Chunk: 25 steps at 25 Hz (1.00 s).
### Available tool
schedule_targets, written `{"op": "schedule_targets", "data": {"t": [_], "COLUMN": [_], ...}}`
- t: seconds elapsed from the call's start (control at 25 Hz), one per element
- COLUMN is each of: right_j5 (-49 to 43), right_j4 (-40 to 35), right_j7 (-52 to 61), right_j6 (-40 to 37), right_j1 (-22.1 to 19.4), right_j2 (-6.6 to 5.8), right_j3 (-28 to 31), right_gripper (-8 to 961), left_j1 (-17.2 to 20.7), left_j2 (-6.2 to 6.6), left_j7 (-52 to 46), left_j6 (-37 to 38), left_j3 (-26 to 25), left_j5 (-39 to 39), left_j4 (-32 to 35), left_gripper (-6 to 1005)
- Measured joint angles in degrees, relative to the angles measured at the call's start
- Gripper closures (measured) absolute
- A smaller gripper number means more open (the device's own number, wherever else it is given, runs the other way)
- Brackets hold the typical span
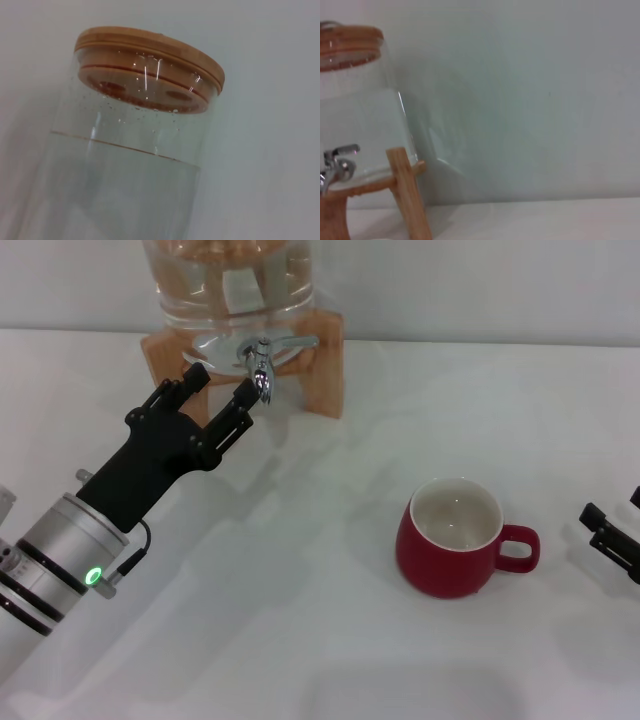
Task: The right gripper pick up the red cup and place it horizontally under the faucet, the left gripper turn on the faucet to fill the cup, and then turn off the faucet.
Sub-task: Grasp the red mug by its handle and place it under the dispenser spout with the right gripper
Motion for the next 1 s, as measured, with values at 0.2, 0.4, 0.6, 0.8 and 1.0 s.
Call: {"op": "schedule_targets", "data": {"t": [0.2,0.4,0.6,0.8,1.0], "right_j5": [-1.6,-3.5,-3.4,-3.2,-3.2], "right_j4": [-2.9,-3.7,-4.1,-4.1,-4.1], "right_j7": [2.5,2.7,2.3,2.1,2.1], "right_j6": [6.1,7.8,6.8,4.2,2.9], "right_j1": [-0.4,0.4,1.1,2.0,3.0], "right_j2": [-0.37,-0.75,-0.15,0.25,0.43], "right_j3": [-1.3,-6.4,-8.5,-8.2,-8.2], "right_gripper": [80,80,80,81,81], "left_j1": [-0.1,-0.2,-0.1,0.1,0.1], "left_j2": [0.0,0.0,0.0,0.0,0.0], "left_j7": [0.0,0.0,0.0,0.0,0.0], "left_j6": [0.0,0.0,0.0,0.0,0.0], "left_j3": [0.0,0.1,0.2,0.0,0.0], "left_j5": [0.0,0.0,0.0,0.0,0.0], "left_j4": [0.0,0.0,0.0,0.0,0.0], "left_gripper": [242,243,242,242,242]}}
